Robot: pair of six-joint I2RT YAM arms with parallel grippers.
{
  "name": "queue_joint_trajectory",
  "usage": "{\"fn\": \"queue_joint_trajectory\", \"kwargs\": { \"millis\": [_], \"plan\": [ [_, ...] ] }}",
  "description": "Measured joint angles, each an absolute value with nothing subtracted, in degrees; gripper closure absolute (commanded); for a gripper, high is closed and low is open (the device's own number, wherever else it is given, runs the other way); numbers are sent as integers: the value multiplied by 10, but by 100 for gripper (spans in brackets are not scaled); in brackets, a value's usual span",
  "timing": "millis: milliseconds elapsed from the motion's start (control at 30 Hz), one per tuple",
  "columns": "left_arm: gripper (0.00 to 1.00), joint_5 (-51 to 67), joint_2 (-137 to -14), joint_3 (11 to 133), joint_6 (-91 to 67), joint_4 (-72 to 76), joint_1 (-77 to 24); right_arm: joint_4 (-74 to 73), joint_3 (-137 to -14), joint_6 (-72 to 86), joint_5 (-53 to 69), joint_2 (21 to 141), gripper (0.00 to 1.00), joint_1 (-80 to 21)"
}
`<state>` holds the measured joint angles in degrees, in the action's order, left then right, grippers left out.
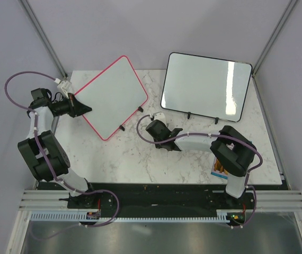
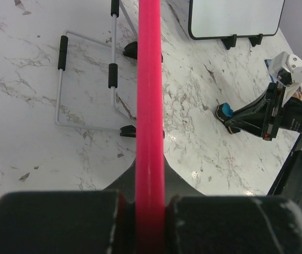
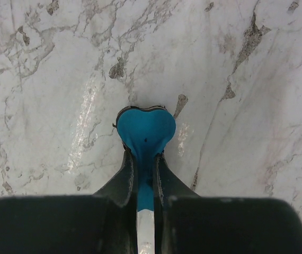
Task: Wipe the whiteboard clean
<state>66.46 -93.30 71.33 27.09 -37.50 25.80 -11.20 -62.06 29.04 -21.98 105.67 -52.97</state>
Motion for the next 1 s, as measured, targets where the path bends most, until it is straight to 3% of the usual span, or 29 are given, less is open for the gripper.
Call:
{"fn": "queue_joint_trajectory", "kwargs": {
  "millis": [233,467,800,1000],
  "plan": [
    [96,665,-941,718,265,-373,258,-93,-608,302,-235,1055,84,-536],
    [85,667,-962,728,255,-367,258,-50,-580,316,-234,1046,59,-537],
    [76,632,-978,720,244,-391,255,-16,-556,322,-228,1036,50,-544],
    [61,613,-979,716,247,-394,255,-19,-539,330,-218,1019,44,-552]
  ]
}}
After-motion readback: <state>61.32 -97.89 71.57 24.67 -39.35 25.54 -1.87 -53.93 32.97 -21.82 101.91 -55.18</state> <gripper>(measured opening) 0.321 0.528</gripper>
